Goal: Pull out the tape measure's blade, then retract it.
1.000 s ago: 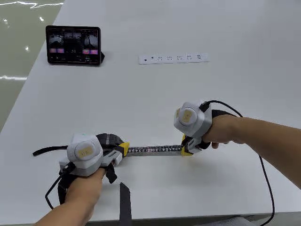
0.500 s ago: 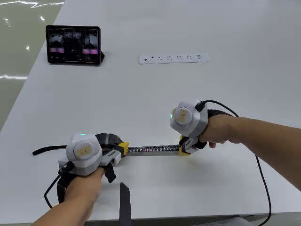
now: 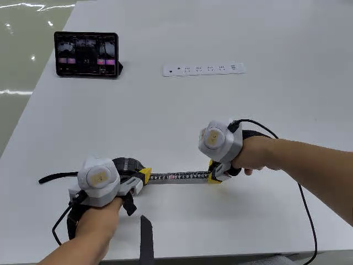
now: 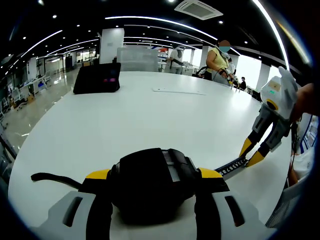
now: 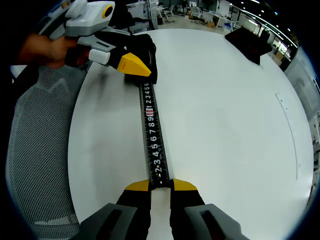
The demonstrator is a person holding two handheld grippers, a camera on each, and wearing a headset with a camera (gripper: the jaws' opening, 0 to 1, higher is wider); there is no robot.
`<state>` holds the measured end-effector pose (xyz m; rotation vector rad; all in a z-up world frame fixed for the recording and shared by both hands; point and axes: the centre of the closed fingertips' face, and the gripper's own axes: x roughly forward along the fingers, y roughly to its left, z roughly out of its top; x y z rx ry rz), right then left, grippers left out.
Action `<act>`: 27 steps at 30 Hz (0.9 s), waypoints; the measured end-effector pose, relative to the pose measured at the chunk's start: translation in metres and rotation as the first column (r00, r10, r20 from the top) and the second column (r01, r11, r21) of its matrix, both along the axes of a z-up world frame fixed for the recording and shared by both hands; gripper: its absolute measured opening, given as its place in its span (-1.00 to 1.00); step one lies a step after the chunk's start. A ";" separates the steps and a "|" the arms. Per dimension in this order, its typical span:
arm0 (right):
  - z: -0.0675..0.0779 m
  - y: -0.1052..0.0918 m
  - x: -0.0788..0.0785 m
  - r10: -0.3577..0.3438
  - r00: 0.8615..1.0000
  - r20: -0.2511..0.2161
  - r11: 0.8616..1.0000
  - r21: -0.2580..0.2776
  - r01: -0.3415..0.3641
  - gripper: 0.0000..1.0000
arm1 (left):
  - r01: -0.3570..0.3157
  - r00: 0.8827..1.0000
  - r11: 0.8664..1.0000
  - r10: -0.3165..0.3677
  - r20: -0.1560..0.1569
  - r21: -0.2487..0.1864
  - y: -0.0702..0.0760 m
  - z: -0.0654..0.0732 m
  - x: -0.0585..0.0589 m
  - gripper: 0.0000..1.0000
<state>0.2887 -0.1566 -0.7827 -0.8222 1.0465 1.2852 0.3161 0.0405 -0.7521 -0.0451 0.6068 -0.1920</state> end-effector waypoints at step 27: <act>0.001 0.009 0.000 0.001 1.000 -0.011 1.000 0.004 -0.001 -0.80 | 0.001 1.000 1.000 -0.001 -0.012 -0.002 -0.001 0.000 0.000 0.26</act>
